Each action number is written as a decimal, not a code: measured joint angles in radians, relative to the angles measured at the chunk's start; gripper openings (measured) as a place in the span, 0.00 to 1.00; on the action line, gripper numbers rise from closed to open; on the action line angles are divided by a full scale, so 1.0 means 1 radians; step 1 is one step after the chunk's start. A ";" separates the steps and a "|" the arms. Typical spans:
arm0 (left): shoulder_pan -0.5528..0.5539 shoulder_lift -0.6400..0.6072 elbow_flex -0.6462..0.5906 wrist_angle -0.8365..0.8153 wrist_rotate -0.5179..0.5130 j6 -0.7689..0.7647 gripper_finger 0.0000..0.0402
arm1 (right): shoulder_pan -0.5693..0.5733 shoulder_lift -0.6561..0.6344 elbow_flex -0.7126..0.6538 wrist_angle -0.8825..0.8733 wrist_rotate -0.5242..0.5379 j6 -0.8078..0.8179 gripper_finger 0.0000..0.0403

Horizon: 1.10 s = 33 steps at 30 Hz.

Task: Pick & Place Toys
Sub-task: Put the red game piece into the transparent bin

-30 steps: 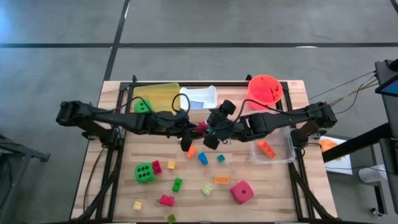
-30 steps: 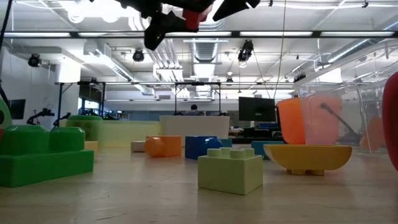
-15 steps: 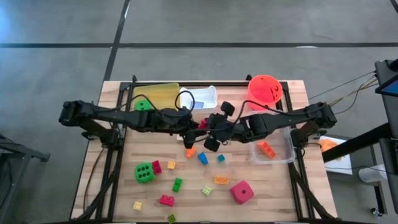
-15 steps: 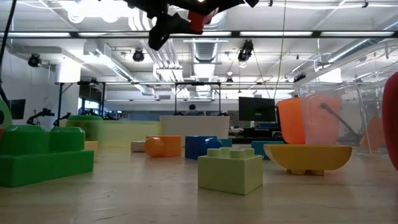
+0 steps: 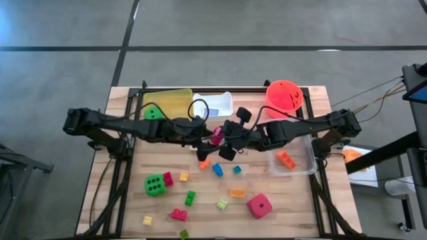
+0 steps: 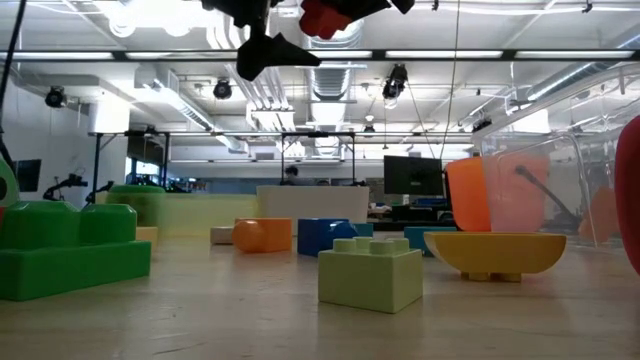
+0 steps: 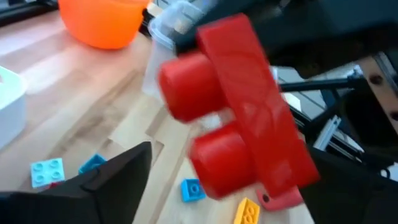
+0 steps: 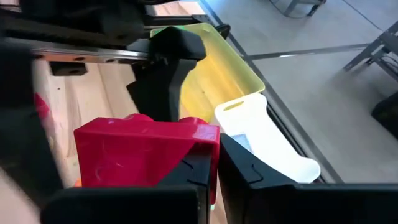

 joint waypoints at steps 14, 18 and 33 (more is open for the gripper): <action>0.000 -0.057 -0.002 -0.099 -0.006 0.020 0.96 | 0.005 0.000 0.000 -0.013 -0.055 0.032 0.02; -0.001 -0.095 -0.002 -0.180 -0.009 0.026 0.96 | 0.006 -0.005 0.008 -0.031 -0.060 0.034 0.02; -0.001 -0.242 -0.046 -0.280 -0.008 -0.034 0.96 | 0.012 -0.013 0.158 -0.609 -0.052 0.369 0.02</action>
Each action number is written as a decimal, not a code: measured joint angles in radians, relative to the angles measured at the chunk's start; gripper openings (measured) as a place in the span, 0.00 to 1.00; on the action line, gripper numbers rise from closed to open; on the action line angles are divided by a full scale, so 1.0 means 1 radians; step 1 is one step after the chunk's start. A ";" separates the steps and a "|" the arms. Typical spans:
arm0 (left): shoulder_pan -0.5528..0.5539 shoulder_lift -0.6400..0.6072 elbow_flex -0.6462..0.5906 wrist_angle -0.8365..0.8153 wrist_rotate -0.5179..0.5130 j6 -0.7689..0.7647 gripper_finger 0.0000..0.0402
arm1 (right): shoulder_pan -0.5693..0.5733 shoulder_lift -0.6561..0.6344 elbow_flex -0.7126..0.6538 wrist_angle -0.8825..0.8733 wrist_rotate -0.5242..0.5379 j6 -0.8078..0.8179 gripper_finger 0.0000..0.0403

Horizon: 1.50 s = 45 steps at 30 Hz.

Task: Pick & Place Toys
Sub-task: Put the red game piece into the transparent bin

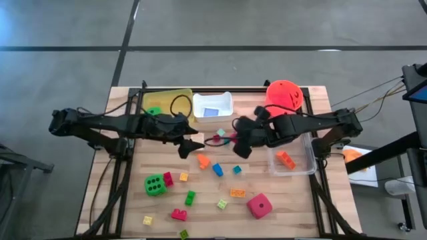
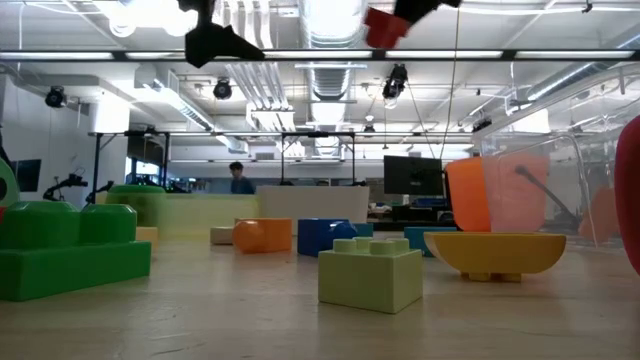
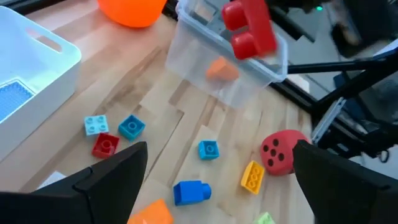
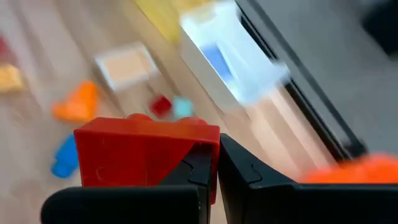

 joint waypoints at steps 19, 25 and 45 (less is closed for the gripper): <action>0.000 -0.188 -0.199 0.013 -0.001 0.113 0.96 | 0.159 -0.071 -0.073 -0.330 -0.135 0.524 0.02; 0.000 -0.186 -0.213 0.013 -0.001 0.113 0.96 | 0.130 -0.143 -0.108 -0.330 -0.202 0.565 0.02; 0.000 -0.186 -0.217 0.036 -0.005 0.130 0.96 | -0.020 -0.509 -0.402 -0.331 -0.439 0.376 0.02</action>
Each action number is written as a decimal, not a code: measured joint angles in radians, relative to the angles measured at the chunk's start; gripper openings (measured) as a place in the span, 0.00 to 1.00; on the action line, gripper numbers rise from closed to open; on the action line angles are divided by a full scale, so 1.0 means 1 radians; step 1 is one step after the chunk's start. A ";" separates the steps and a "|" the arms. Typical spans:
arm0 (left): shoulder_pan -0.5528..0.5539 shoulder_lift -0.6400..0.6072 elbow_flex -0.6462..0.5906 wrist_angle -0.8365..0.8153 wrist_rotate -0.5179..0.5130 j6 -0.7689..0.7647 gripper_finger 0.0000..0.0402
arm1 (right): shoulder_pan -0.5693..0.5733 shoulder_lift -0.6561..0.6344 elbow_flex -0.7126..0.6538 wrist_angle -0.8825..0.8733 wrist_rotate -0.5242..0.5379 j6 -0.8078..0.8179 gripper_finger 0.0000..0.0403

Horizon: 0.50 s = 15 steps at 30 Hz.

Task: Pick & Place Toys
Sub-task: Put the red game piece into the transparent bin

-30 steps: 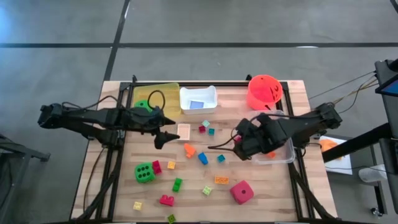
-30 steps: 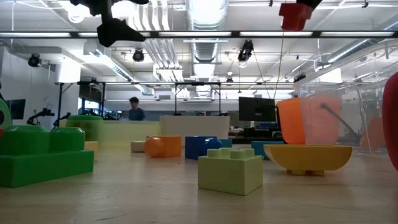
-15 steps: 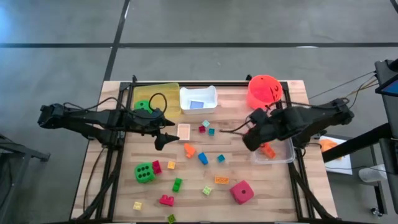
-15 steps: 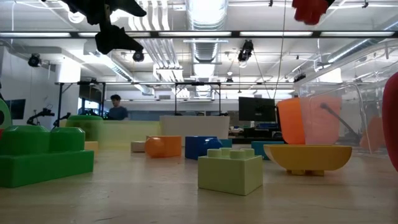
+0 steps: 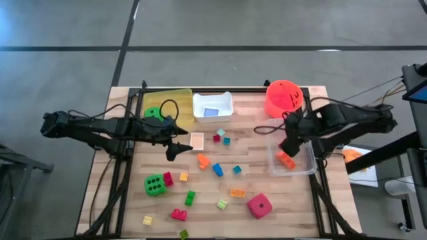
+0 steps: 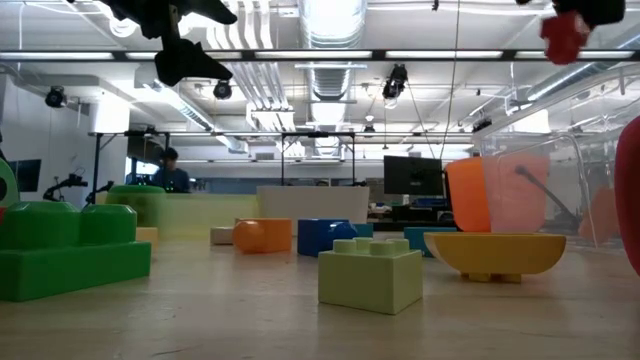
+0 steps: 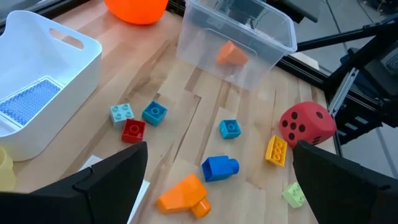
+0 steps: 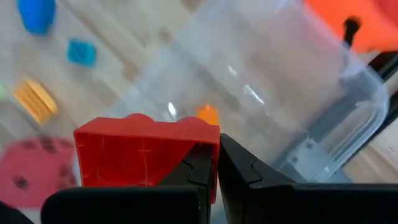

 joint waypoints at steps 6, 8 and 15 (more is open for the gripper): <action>0.000 0.000 0.000 0.000 0.000 0.001 0.96 | 0.000 0.026 -0.123 0.002 -0.036 -0.017 0.02; 0.000 0.000 0.000 0.000 0.000 0.001 0.96 | 0.000 0.047 -0.160 0.002 -0.056 0.005 0.02; 0.001 0.000 0.001 0.004 0.000 0.001 0.96 | 0.003 0.129 -0.252 0.064 -0.133 -0.029 0.02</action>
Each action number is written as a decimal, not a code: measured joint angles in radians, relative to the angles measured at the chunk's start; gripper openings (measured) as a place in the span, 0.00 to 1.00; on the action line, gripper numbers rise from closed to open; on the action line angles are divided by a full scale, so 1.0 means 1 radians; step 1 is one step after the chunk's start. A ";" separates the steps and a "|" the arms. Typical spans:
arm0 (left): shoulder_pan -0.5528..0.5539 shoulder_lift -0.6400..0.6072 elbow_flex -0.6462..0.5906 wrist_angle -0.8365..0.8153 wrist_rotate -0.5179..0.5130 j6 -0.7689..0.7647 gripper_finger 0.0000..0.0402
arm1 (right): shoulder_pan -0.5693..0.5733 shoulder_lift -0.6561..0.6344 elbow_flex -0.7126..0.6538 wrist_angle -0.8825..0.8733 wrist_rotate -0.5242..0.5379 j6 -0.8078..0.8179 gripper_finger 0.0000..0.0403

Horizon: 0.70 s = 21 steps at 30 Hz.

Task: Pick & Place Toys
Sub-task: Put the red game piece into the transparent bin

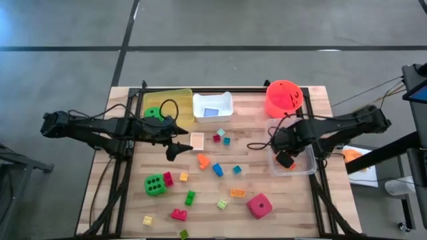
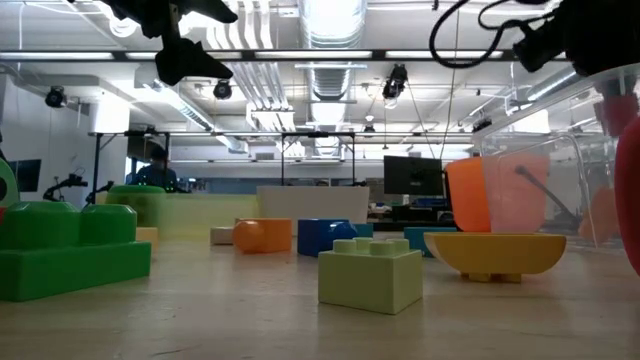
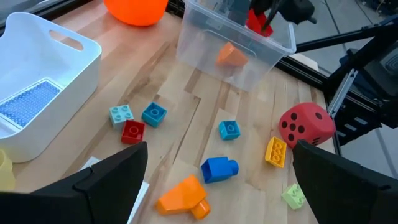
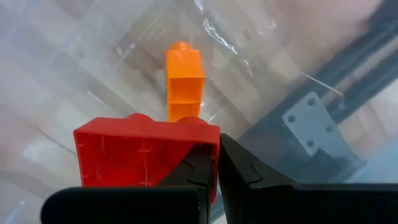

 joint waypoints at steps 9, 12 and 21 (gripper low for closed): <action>0.001 0.000 0.000 0.003 -0.003 0.000 0.96 | 0.000 0.100 0.006 0.013 -0.047 -0.167 0.02; 0.001 0.000 0.000 0.003 -0.003 0.000 0.96 | -0.001 0.129 0.001 0.017 -0.060 -0.197 0.02; 0.001 -0.001 0.005 0.003 -0.003 -0.003 0.96 | -0.002 0.192 -0.050 0.156 -0.098 -0.207 0.02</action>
